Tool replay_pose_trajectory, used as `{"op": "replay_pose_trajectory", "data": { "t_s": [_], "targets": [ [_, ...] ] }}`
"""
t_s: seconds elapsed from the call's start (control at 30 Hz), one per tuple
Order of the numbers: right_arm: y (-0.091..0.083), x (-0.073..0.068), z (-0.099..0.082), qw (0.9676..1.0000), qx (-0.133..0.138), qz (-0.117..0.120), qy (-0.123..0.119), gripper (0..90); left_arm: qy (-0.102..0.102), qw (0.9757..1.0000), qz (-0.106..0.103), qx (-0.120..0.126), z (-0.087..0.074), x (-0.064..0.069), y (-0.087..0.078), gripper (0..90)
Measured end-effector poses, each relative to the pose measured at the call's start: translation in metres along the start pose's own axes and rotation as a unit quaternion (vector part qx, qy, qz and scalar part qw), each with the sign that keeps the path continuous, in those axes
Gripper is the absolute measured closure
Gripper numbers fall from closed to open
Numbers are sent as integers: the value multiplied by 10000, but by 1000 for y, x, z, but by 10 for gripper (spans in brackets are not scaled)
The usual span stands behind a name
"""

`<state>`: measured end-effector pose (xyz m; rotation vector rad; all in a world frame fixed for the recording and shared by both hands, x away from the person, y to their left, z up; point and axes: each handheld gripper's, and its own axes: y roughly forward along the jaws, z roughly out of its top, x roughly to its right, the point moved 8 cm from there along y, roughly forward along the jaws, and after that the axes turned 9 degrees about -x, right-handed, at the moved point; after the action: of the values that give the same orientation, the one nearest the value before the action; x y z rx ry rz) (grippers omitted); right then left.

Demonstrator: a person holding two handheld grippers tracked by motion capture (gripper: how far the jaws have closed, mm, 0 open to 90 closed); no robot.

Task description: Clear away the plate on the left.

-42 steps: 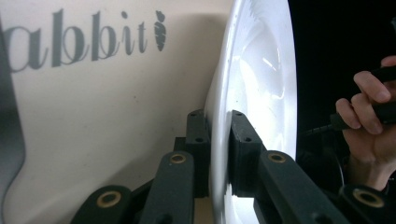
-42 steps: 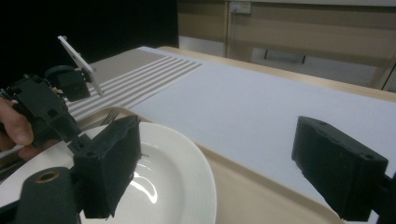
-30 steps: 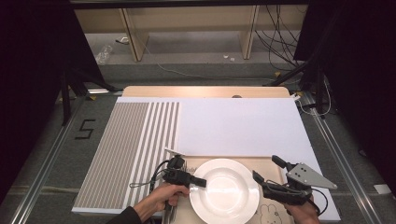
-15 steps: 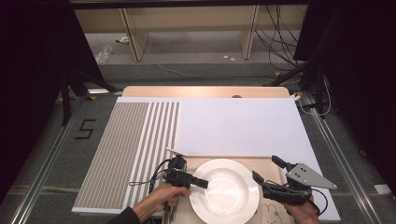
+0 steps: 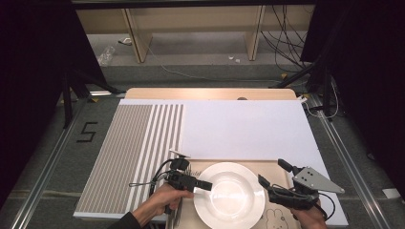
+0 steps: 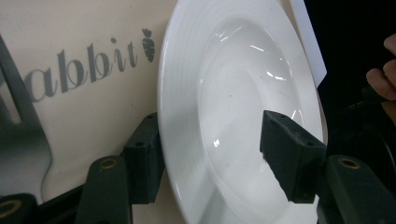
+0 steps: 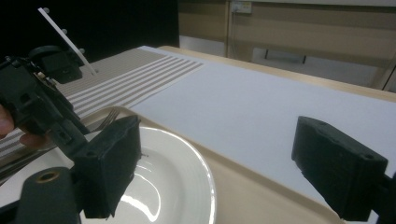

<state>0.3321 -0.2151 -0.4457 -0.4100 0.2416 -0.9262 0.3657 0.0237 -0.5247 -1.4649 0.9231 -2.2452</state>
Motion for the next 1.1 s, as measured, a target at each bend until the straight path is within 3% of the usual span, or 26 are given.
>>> {"op": "replay_pose_trajectory", "data": {
  "t_s": [0.17, 0.27, 0.4, 0.67, 0.8, 0.97, 1.1],
  "targets": [
    [0, 0, 0, 10000, 0, 3, -1, 165, 150, 9997, 196, 82, 1, -1, -9, 370],
    [1, 0, 0, 10000, -9, -1, -3, 165, 219, 9995, 155, 155, 1, 0, -14, 347],
    [0, 0, -1, 10000, -16, -6, 6, 165, 319, 9988, 288, 228, 0, 0, -22, 317],
    [1, 0, 0, 10000, -7, -3, -1, 165, 684, 9955, 570, 318, -4, 1, -37, 289],
    [0, 0, -1, 10000, -23, -8, 0, 165, 769, 9945, 562, 429, -4, 3, -43, 282],
    [0, 0, -1, 10000, -21, -8, -1, 165, 1021, 9900, 764, 605, -4, 5, -49, 266],
    [0, 0, -1, 10000, -24, -6, 2, 165, 1310, 9838, 944, 782, -4, 8, -53, 256]
  ]
}}
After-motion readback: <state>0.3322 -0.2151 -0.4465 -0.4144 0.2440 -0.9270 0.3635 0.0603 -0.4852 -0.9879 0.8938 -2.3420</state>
